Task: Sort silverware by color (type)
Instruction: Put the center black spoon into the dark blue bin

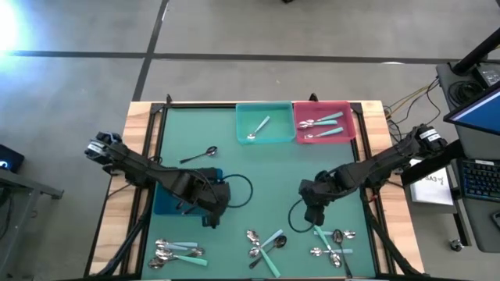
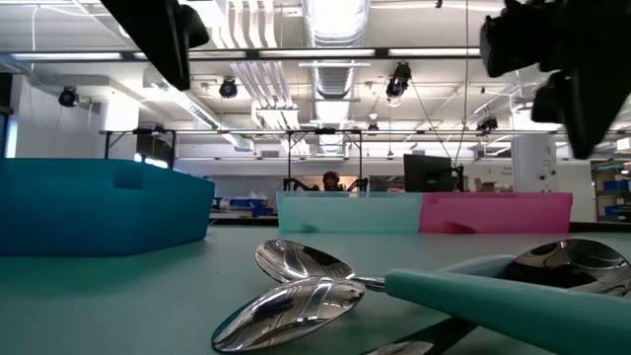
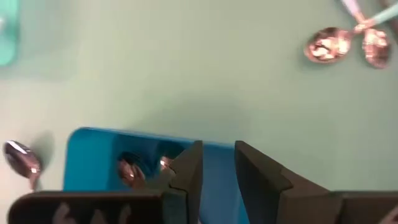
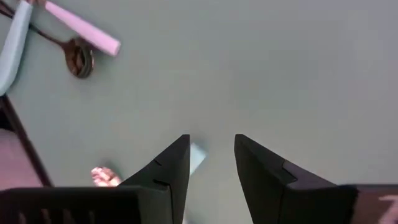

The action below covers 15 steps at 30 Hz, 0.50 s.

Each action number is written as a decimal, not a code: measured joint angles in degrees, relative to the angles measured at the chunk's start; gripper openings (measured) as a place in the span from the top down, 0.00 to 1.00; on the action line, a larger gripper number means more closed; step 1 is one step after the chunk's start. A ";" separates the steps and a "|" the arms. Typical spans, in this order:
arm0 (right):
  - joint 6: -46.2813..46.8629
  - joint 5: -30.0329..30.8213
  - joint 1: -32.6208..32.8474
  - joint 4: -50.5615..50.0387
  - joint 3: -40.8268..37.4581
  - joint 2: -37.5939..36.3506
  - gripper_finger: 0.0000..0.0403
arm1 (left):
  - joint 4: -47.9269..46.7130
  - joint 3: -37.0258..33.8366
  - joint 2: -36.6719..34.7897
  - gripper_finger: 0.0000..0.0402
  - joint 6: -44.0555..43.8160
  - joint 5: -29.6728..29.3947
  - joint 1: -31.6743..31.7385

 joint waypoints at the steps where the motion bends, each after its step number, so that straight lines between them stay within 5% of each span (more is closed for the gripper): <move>1: 2.94 -0.01 1.02 -0.09 0.00 0.15 0.71 | 0.05 0.12 0.44 0.81 0.07 -0.55 0.00; 15: 35.69 -0.01 17.48 5.20 0.27 8.68 0.72 | 4.78 0.20 1.23 0.81 9.59 -0.71 -0.05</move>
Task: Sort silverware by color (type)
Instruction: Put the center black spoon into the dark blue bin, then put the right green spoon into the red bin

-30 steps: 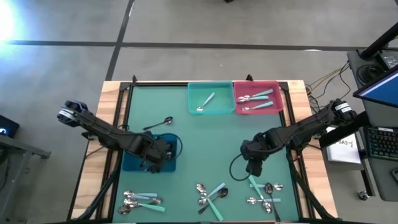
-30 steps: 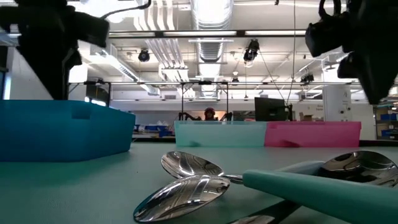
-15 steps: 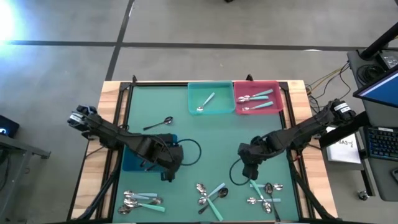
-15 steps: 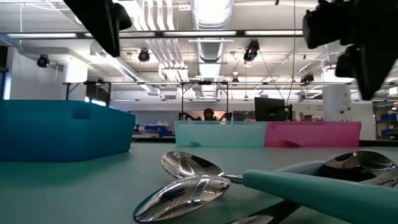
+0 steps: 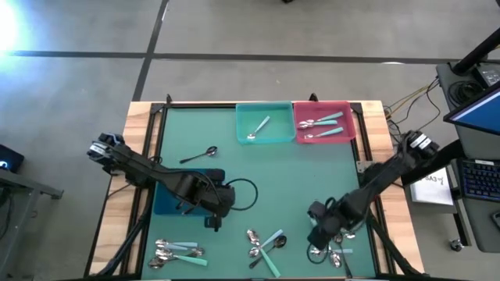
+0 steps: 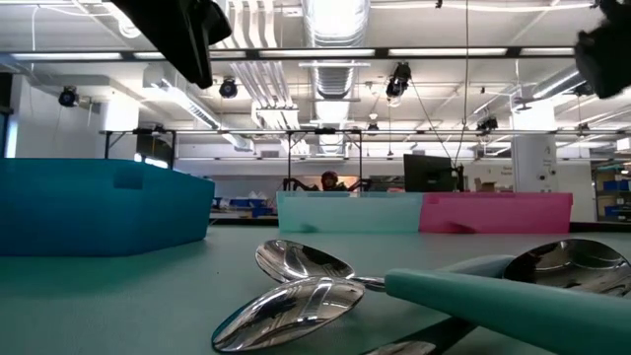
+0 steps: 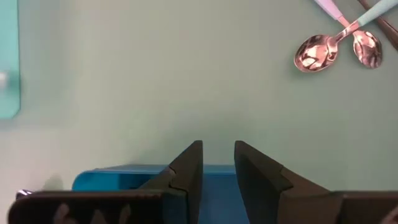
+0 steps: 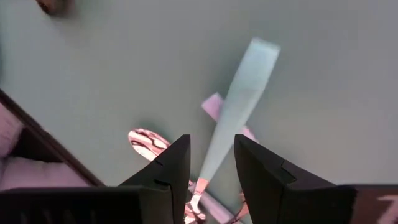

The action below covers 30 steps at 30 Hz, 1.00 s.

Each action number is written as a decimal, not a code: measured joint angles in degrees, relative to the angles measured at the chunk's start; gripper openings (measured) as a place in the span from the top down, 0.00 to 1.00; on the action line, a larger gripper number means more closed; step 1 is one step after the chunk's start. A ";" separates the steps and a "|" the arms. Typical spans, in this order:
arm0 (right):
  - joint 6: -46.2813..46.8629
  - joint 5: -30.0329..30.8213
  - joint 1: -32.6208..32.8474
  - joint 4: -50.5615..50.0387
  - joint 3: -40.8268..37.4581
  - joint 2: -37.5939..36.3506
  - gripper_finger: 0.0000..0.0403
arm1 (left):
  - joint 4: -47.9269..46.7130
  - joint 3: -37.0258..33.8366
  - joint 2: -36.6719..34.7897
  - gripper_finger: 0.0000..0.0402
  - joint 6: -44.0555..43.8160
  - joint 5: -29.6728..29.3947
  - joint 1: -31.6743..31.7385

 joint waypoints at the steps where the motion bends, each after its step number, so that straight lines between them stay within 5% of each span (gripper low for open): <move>1: 0.73 0.00 0.62 -0.08 0.42 1.24 0.72 | 0.00 0.00 -0.12 0.81 0.32 0.02 0.01; 13: -0.10 0.04 2.07 -1.85 6.96 11.50 0.72 | 0.45 -0.15 -0.50 0.81 1.45 0.04 -0.43; 23: -2.66 8.71 2.05 -11.38 15.19 12.25 0.73 | 0.54 -0.22 -0.52 0.81 2.96 0.04 -0.79; 30: -3.65 9.16 1.91 -11.54 14.05 12.25 0.68 | 0.71 -0.22 -0.54 0.81 2.98 0.04 -1.01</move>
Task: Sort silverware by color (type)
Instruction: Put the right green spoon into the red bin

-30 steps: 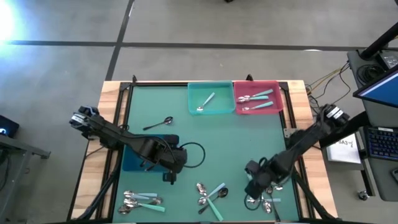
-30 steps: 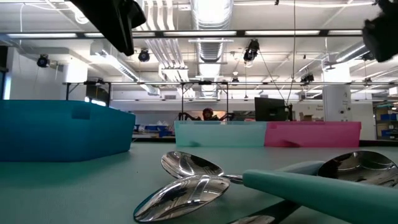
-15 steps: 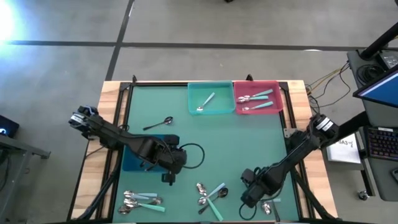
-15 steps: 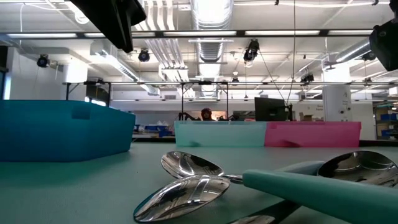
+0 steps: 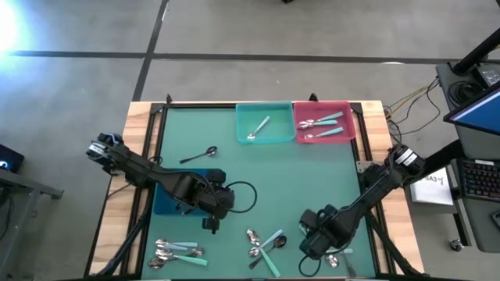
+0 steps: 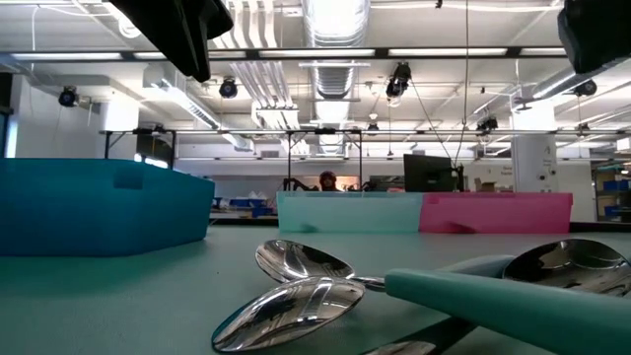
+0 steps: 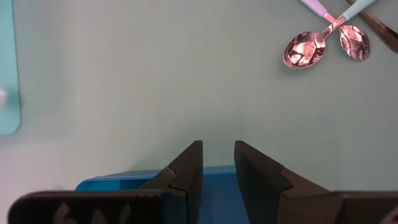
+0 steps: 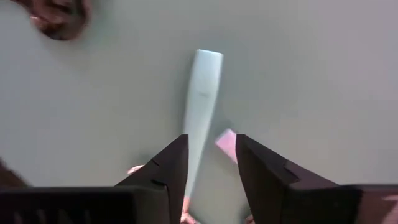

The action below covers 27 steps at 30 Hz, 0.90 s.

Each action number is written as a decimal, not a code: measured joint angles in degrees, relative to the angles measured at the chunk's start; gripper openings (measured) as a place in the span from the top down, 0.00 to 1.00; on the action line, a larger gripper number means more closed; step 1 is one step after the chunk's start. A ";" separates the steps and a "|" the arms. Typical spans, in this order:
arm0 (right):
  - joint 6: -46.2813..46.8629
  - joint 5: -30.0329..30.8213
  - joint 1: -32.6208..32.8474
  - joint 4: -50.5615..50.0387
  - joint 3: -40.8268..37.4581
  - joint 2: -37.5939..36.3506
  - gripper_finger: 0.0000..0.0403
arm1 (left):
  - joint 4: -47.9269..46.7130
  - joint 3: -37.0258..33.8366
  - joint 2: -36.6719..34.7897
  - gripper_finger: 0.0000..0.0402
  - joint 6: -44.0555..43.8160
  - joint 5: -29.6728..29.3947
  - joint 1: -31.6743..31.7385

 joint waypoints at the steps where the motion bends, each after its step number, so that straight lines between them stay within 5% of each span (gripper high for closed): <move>1: 0.48 -0.02 0.00 0.07 -0.37 0.03 0.66 | 0.00 0.00 0.00 0.81 -0.01 0.00 0.01; 9: -0.56 1.12 0.00 6.73 -1.81 0.09 0.58 | 0.02 -0.02 0.00 0.81 0.10 0.02 0.04; 15: -0.45 6.32 -0.13 6.72 -2.98 0.09 0.59 | 0.17 -0.02 0.00 0.81 1.44 0.02 0.04; 27: 0.97 7.34 -0.39 13.83 -6.79 1.23 0.62 | 0.62 -0.04 0.00 0.81 1.44 0.06 0.04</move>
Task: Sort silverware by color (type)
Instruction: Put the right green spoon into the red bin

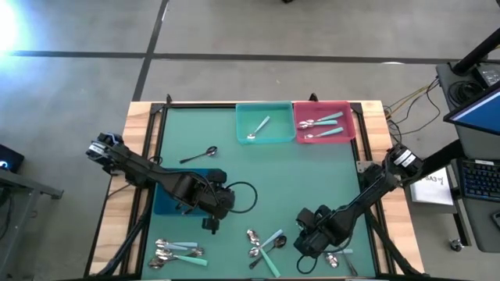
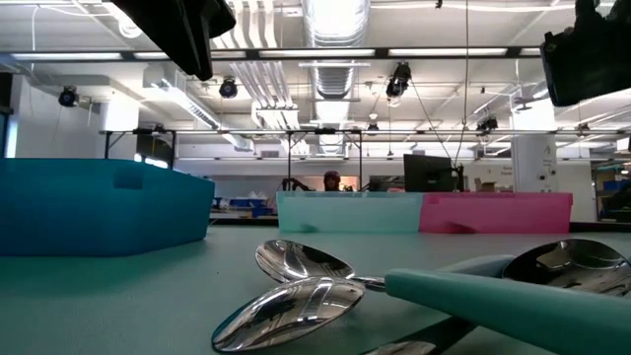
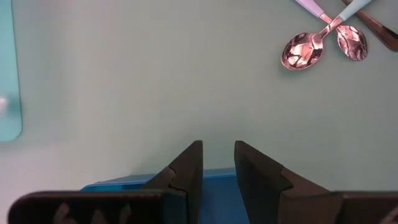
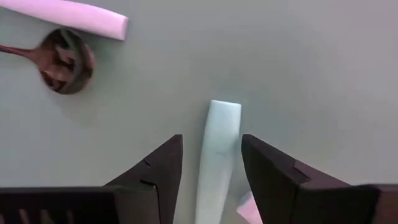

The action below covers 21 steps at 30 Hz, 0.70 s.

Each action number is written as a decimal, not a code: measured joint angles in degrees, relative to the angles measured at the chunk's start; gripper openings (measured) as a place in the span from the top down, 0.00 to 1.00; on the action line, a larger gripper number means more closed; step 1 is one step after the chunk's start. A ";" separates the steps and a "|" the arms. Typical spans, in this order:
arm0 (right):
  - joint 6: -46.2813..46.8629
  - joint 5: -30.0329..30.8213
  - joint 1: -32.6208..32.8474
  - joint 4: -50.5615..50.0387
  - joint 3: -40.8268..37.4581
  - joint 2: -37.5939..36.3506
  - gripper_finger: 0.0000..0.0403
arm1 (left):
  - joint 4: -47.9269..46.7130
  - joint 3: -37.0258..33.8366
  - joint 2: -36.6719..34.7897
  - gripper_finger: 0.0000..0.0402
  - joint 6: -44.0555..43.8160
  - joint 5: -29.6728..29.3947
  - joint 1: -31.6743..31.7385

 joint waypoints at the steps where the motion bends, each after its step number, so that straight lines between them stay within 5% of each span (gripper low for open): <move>1: -0.04 -0.09 0.00 0.14 0.00 0.45 0.62 | 0.05 0.00 0.00 0.81 0.00 0.01 0.00; 8: -0.16 -2.30 -0.03 0.50 0.35 5.26 0.67 | 1.20 0.00 0.00 0.81 0.00 0.01 0.00; 13: -0.51 -3.19 -0.07 0.12 0.20 6.15 0.82 | 2.37 0.00 0.00 0.81 -0.04 0.01 0.00; 21: -3.50 -3.92 -0.07 0.24 0.28 3.10 0.83 | 2.52 0.00 0.00 0.81 -0.50 0.01 0.00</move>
